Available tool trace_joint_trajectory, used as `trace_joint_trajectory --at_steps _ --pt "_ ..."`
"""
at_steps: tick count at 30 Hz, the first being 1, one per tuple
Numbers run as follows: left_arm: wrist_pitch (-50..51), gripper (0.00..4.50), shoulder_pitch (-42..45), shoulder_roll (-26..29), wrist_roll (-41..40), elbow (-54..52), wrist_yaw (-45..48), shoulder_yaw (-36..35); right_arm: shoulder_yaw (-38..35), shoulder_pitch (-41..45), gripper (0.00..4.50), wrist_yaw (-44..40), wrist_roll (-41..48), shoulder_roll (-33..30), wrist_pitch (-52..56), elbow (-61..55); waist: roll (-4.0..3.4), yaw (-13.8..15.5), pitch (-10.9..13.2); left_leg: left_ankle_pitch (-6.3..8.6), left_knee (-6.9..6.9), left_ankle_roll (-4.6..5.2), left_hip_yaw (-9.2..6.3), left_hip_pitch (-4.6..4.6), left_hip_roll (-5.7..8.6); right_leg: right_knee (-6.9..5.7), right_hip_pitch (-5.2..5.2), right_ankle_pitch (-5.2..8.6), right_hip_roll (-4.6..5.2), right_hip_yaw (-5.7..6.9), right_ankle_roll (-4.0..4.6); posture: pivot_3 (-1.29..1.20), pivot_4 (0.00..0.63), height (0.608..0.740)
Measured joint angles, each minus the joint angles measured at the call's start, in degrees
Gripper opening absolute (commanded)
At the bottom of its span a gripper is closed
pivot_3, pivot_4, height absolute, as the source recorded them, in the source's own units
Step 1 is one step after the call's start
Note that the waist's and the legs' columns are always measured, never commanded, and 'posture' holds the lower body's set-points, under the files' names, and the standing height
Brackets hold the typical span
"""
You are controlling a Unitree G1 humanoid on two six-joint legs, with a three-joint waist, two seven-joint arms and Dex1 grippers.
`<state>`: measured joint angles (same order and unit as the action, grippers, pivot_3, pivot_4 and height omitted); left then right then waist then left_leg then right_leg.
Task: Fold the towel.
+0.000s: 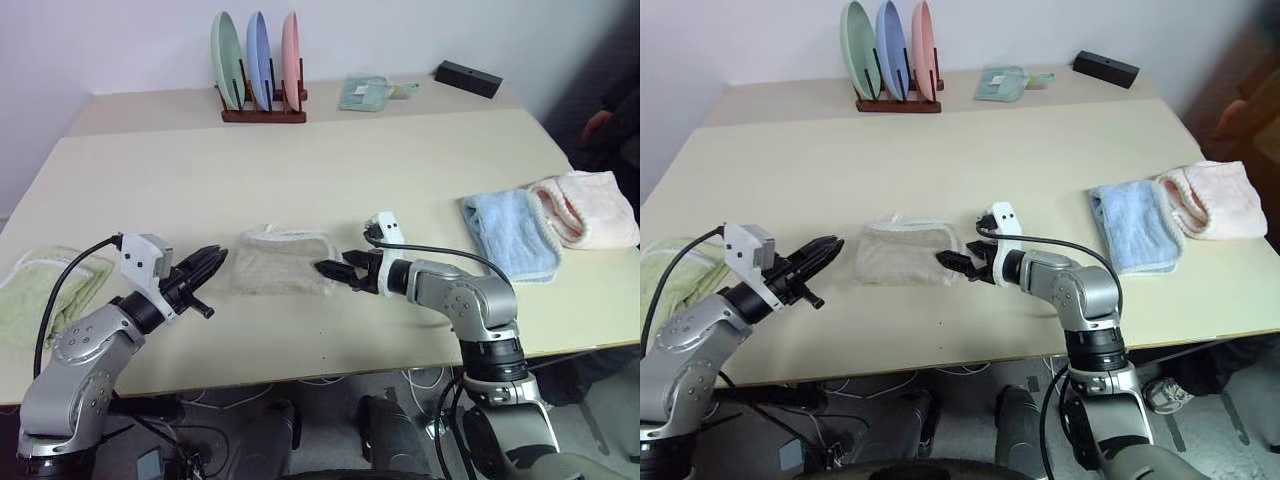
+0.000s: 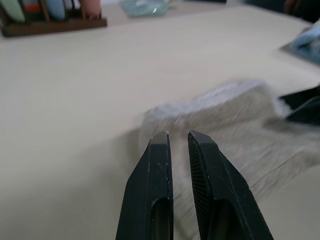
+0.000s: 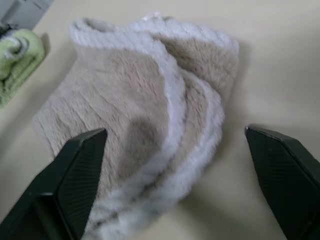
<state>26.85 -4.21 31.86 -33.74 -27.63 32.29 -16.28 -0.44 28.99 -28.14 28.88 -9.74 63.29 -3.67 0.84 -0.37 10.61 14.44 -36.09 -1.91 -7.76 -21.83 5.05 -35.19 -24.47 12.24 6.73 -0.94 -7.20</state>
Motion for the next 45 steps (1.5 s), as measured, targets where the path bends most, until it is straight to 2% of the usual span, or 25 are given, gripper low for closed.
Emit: trace_joint_trajectory --at_steps 2,9,10,13,16,22,25,28,32,38,39,40,45 --pt "0.34 0.56 -0.04 -0.23 -0.23 -0.57 -0.40 0.01 -0.35 0.84 3.62 0.88 0.20 1.90 0.00 1.66 0.00 -0.51 0.00 0.00 0.03 0.00 0.00 0.01 0.01 0.00 -0.01 0.00 -0.03 0.00 0.00 0.00 0.150 0.738" --pt "0.39 0.56 -1.09 -0.55 -0.22 -1.79 -1.25 0.22 -3.43 1.38 0.07 2.92 3.64 6.09 1.97 3.32 -0.04 -0.50 0.02 0.00 0.05 0.00 0.00 -0.03 0.01 -0.01 -0.08 0.00 -0.01 -0.01 0.00 0.00 0.150 0.738" --pt "0.40 0.56 -1.29 -0.56 -0.21 -1.78 -1.29 0.28 -3.72 1.41 0.03 3.05 3.96 6.01 2.28 3.03 -0.04 -0.41 0.02 0.00 0.04 0.00 -0.01 -0.04 0.01 -0.01 -0.07 0.00 -0.01 -0.01 0.00 0.00 0.150 0.738" --pt "0.40 0.56 -1.08 -0.67 -0.20 -1.74 -1.29 1.24 -4.90 1.40 0.03 3.40 5.08 5.45 2.66 1.22 -0.06 -0.34 0.03 0.00 0.03 0.00 -0.01 -0.07 0.01 0.00 -0.07 0.00 -0.01 0.00 0.00 0.00 0.150 0.738" --pt "0.41 0.56 0.66 -0.96 -0.15 -1.47 -1.14 2.72 -9.02 1.97 0.03 4.05 7.57 3.43 2.49 -2.96 -0.08 -0.25 0.05 0.00 -0.02 0.00 -0.02 -0.14 0.02 0.01 -0.09 0.00 -0.01 0.02 0.00 0.00 0.150 0.738" --pt "0.39 0.56 6.40 -2.37 0.39 3.19 0.54 7.56 -28.44 5.42 0.03 12.26 11.43 -6.13 -0.26 -6.99 -0.09 -0.16 0.05 0.00 -0.01 0.01 0.11 -0.20 0.08 0.04 -0.09 0.00 0.01 0.07 -0.01 0.00 0.150 0.738" --pt "0.25 0.56 10.83 -3.99 1.05 6.70 1.82 10.66 -37.37 5.51 0.03 18.36 13.68 -7.72 -0.44 -7.13 -0.11 -0.23 0.07 0.00 0.00 0.01 0.13 -0.22 0.07 0.03 -0.11 -0.01 0.00 0.07 -0.01 0.00 0.150 0.738" --pt "0.01 0.56 14.95 -5.80 2.07 10.13 3.23 13.78 -45.94 5.18 0.03 25.64 16.40 -8.08 -0.11 -7.90 -0.12 -0.28 0.06 0.00 0.00 0.02 0.16 -0.22 0.06 0.03 -0.11 -0.01 0.00 0.05 -0.01 0.00 0.150 0.738" --pt "-0.71 0.56 18.01 -7.37 3.19 13.45 5.11 16.16 -52.84 -0.09 0.03 34.60 18.96 -6.28 1.41 -11.02 -0.13 -0.35 0.05 0.00 -0.02 0.04 0.17 -0.22 0.02 0.02 -0.12 -0.01 0.00 0.04 -0.01 0.00 0.150 0.738" --pt "-1.35 0.56 19.01 -8.42 4.26 15.31 7.19 17.80 -55.85 -8.08 0.03 43.72 24.21 -1.22 3.24 -16.31 -0.42 -0.50 0.08 0.00 -0.06 0.06 0.18 -0.19 0.00 0.00 -0.12 0.00 0.03 -0.07 -0.02 0.00 0.150 0.738" --pt "-1.35 0.56 19.01 -8.48 4.52 15.50 7.39 17.85 -55.84 -8.59 0.67 44.52 25.37 -1.25 3.06 -17.03 -0.42 -0.46 0.08 0.00 -0.06 0.06 0.19 -0.20 0.00 0.00 -0.12 0.00 0.03 -0.06 -0.02 0.00 0.150 0.738" --pt "-1.35 0.56 19.00 -8.52 4.62 15.55 7.55 17.88 -55.76 -9.17 0.95 44.99 26.05 -1.41 2.65 -17.45 -0.42 -0.41 0.08 0.00 -0.06 0.06 0.20 -0.20 0.00 0.01 -0.11 0.00 0.02 -0.05 -0.03 0.00 0.150 0.738" --pt "-1.36 0.56 18.91 -8.79 5.15 15.54 8.14 17.92 -55.20 -10.78 3.27 45.85 28.08 -3.18 0.03 -17.44 -0.43 -0.34 0.08 0.00 -0.07 0.07 0.26 -0.22 0.01 0.01 -0.10 0.01 0.03 -0.06 -0.04 0.00 0.150 0.738"
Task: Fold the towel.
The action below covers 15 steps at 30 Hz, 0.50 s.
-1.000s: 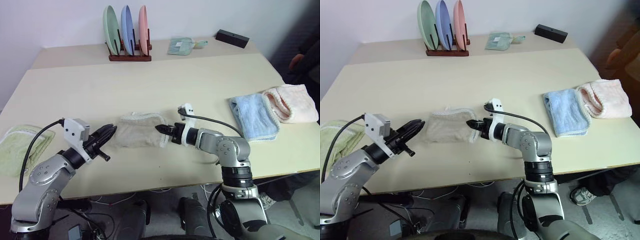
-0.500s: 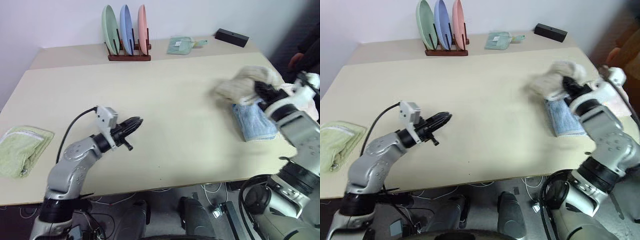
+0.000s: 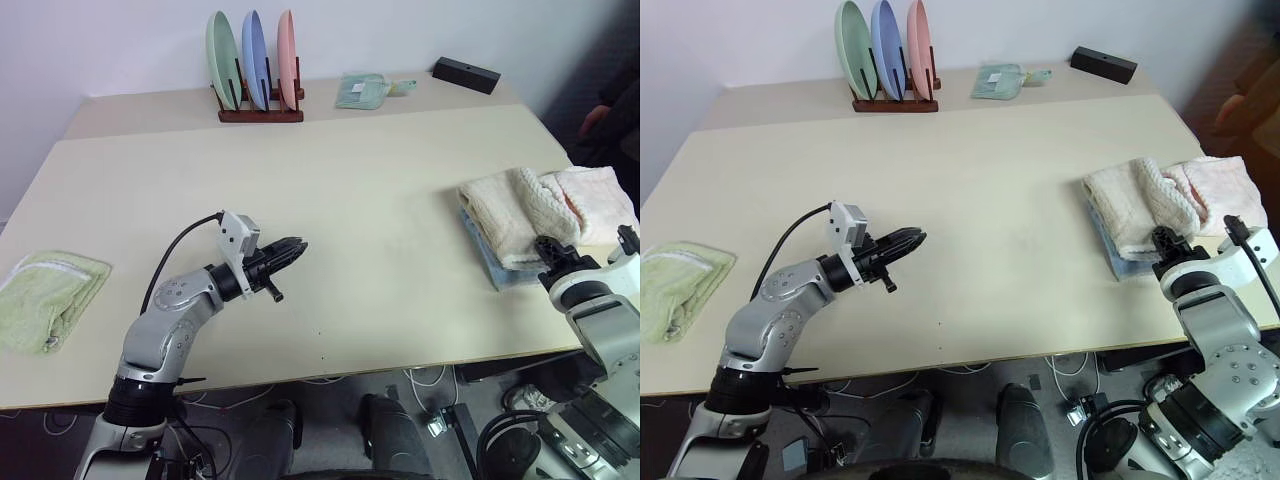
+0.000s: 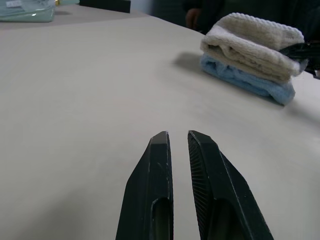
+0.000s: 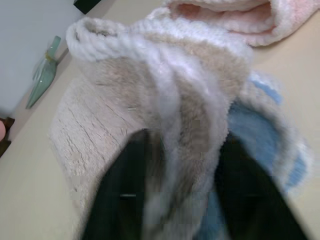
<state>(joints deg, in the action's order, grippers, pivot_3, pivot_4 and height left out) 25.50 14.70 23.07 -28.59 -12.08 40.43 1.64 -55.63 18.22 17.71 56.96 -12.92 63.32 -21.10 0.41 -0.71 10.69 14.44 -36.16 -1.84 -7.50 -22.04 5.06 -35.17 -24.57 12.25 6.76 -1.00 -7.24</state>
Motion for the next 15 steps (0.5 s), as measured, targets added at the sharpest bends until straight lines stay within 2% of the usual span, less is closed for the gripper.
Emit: trace_joint_trajectory --at_steps 2,9,12,15 --pt "0.00 0.56 -0.07 -0.03 0.18 0.00 0.38 -0.01 2.06 -0.98 4.25 -0.64 -1.89 -3.51 -2.51 0.01 -0.01 0.02 0.01 0.00 0.00 0.00 0.01 -0.01 0.01 0.00 0.00 0.00 0.00 0.00 -0.01 0.00 0.150 0.738" --pt "-1.65 0.56 -0.50 -0.58 2.06 0.46 -1.08 -0.71 11.53 -2.32 4.25 -8.19 -16.67 -17.92 -16.11 2.36 -0.01 -0.16 0.01 0.01 0.01 0.01 0.10 0.02 0.02 0.01 0.01 0.01 -0.01 0.00 -0.02 0.00 0.150 0.738" --pt "-5.00 0.56 -0.47 -0.65 4.40 2.53 -4.17 -3.12 18.97 -2.14 4.25 -16.64 -21.43 -24.14 -21.73 3.28 -0.01 -0.31 0.02 0.01 0.04 0.01 0.13 0.07 0.00 0.01 0.02 0.01 -0.05 0.00 -0.02 0.00 0.150 0.738" --pt "-8.33 0.56 -1.22 0.89 7.67 4.46 -7.08 -5.56 29.32 -2.83 4.25 -29.18 -24.16 -29.28 -26.23 2.29 0.04 -0.28 0.02 0.02 0.04 0.03 0.11 0.08 -0.01 0.03 0.03 0.02 -0.06 0.01 -0.02 0.00 0.150 0.738"
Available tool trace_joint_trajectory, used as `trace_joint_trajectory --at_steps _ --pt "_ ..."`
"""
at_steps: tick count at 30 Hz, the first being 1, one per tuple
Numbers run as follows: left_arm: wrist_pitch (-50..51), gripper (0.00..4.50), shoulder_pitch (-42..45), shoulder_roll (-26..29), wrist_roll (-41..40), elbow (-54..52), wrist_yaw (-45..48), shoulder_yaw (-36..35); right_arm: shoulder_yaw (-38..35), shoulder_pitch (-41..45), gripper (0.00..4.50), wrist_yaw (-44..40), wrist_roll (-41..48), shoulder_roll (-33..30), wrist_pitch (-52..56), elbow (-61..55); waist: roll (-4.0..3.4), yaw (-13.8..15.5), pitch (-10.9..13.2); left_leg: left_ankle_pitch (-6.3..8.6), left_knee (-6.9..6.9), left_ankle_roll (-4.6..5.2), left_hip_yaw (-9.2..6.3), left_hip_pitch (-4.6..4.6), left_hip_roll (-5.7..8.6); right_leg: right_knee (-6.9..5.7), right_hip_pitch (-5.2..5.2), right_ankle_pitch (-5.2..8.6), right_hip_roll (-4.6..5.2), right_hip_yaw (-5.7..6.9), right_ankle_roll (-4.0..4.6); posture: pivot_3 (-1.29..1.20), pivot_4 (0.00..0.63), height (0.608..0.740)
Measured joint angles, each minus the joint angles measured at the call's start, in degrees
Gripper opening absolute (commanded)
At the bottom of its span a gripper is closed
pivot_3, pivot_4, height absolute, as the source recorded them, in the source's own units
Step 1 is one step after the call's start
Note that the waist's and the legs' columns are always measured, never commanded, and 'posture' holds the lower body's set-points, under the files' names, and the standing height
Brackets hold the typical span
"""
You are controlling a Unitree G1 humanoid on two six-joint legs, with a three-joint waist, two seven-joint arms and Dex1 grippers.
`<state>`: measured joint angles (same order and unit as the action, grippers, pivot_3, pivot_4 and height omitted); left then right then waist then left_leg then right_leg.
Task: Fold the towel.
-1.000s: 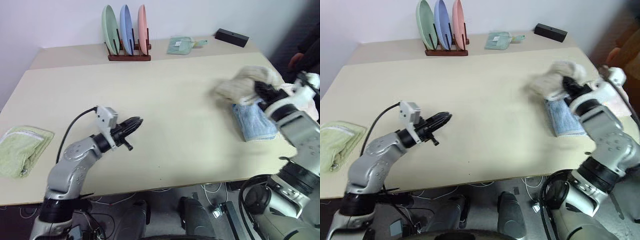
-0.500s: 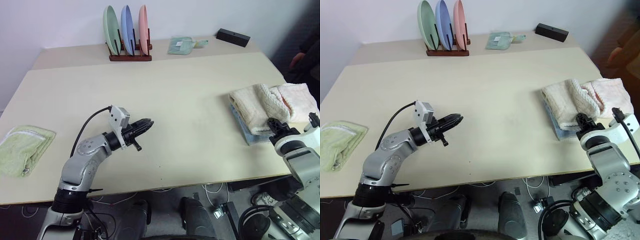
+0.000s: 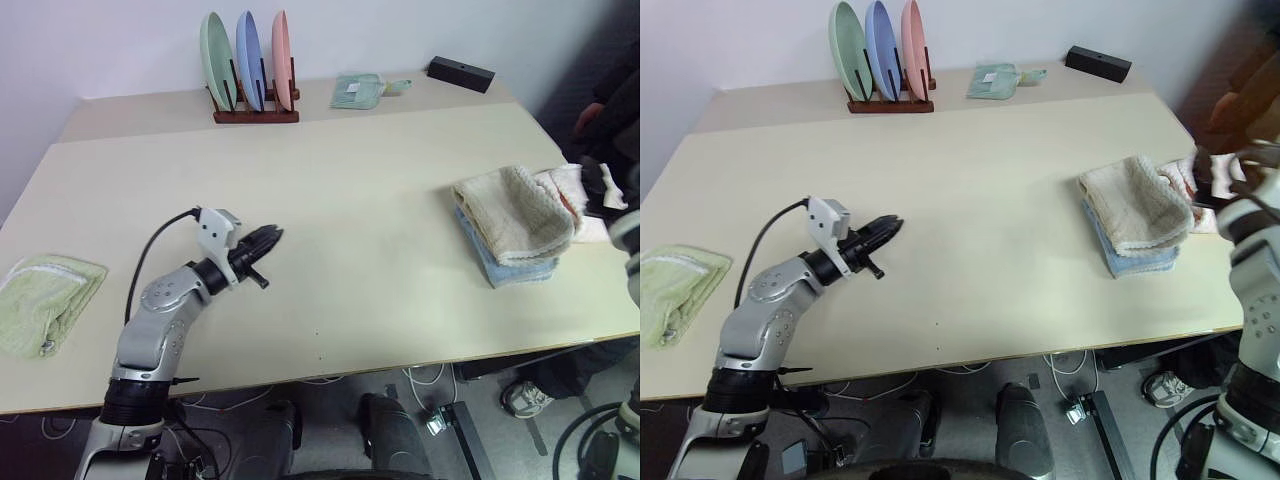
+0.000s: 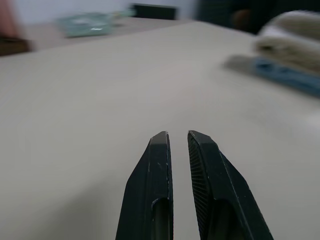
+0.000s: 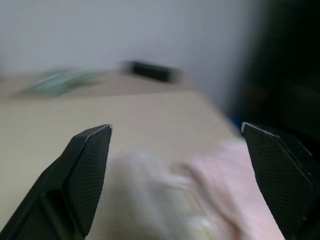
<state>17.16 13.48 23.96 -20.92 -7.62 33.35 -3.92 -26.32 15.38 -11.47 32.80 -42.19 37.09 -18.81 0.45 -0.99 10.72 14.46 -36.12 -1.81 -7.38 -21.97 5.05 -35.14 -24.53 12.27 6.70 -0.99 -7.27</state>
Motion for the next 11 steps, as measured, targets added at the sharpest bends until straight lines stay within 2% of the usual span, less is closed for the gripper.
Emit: trace_joint_trajectory --at_steps 3,7,11 --pt "-3.46 0.56 -2.78 1.36 2.84 0.63 -1.37 -1.86 7.73 -1.68 4.25 -10.50 0.70 0.03 -1.59 -1.26 0.04 0.38 0.02 0.01 -0.05 0.02 -0.07 -0.08 -0.01 0.05 0.01 0.02 0.08 0.00 -0.03 0.00 0.150 0.738" --pt "-5.47 0.56 -7.43 2.54 4.88 0.66 -2.98 -4.08 13.99 -1.63 4.25 -19.69 1.07 0.25 -2.99 -0.81 0.12 0.65 0.05 0.03 -0.16 0.04 -0.16 -0.17 0.03 0.11 0.01 0.01 0.11 0.02 -0.03 0.00 0.150 0.738" --pt "-5.50 0.56 -11.37 2.69 5.40 -0.69 -4.31 -5.75 19.60 0.56 4.25 -23.77 -1.59 1.89 -4.88 3.94 0.16 0.58 0.05 0.03 -0.15 0.03 -0.20 -0.17 0.02 0.09 0.01 0.01 0.11 0.04 -0.02 0.00 0.150 0.738"
